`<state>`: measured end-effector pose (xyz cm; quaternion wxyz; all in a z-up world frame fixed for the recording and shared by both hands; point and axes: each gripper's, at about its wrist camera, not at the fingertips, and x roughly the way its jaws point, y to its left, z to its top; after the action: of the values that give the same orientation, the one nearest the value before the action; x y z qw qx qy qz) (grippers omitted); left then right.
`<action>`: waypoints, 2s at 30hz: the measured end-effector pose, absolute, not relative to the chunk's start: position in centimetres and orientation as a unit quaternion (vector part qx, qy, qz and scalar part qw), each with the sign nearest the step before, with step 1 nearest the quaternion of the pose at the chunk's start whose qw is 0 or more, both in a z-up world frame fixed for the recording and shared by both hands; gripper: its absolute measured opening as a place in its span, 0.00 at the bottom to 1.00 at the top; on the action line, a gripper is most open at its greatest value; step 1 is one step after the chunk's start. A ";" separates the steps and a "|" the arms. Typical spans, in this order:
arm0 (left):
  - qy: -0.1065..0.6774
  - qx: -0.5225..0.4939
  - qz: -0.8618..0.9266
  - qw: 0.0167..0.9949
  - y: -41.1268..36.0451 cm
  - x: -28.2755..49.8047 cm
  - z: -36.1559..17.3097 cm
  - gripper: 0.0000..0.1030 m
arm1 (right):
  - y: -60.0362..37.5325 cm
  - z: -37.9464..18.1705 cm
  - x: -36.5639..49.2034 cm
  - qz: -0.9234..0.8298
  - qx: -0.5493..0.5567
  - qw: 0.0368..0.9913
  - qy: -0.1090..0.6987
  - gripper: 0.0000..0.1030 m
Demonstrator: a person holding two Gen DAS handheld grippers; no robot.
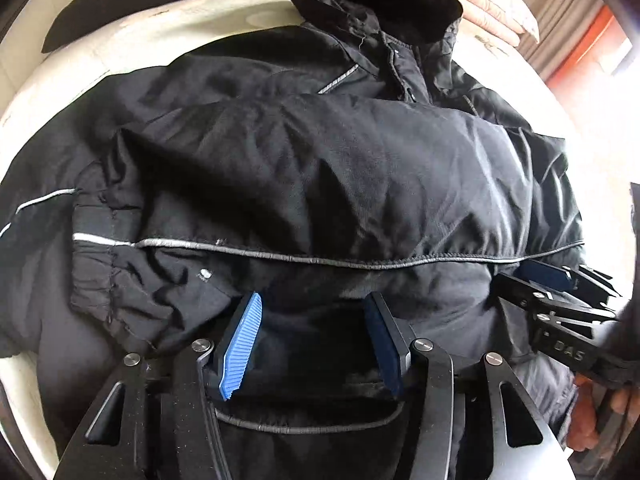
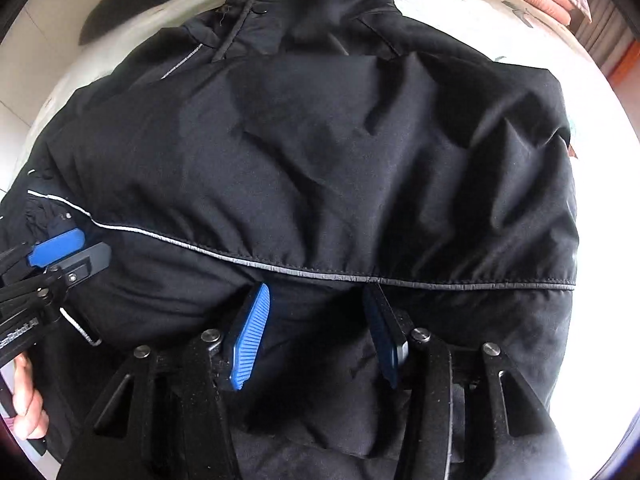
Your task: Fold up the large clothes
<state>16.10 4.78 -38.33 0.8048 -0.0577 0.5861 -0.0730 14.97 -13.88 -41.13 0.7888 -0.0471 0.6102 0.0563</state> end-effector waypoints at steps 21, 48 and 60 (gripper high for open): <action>0.529 -0.182 0.247 0.791 53.4 4.9 -30.8 0.56 | 3.1 -34.2 13.2 0.039 0.025 0.814 0.579 0.64; 0.501 -0.314 0.205 0.780 56.9 7.2 -37.7 0.25 | 11.7 -36.1 14.9 0.050 -0.001 0.806 0.589 0.64; 0.411 -0.162 0.103 0.891 41.0 10.7 -23.9 0.20 | 4.7 -34.6 13.9 0.042 0.035 0.811 0.583 0.64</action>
<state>10.73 40.97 -23.92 0.8915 -0.1616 0.4106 0.1029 13.89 4.72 -34.60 0.8107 0.0349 0.5830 0.0420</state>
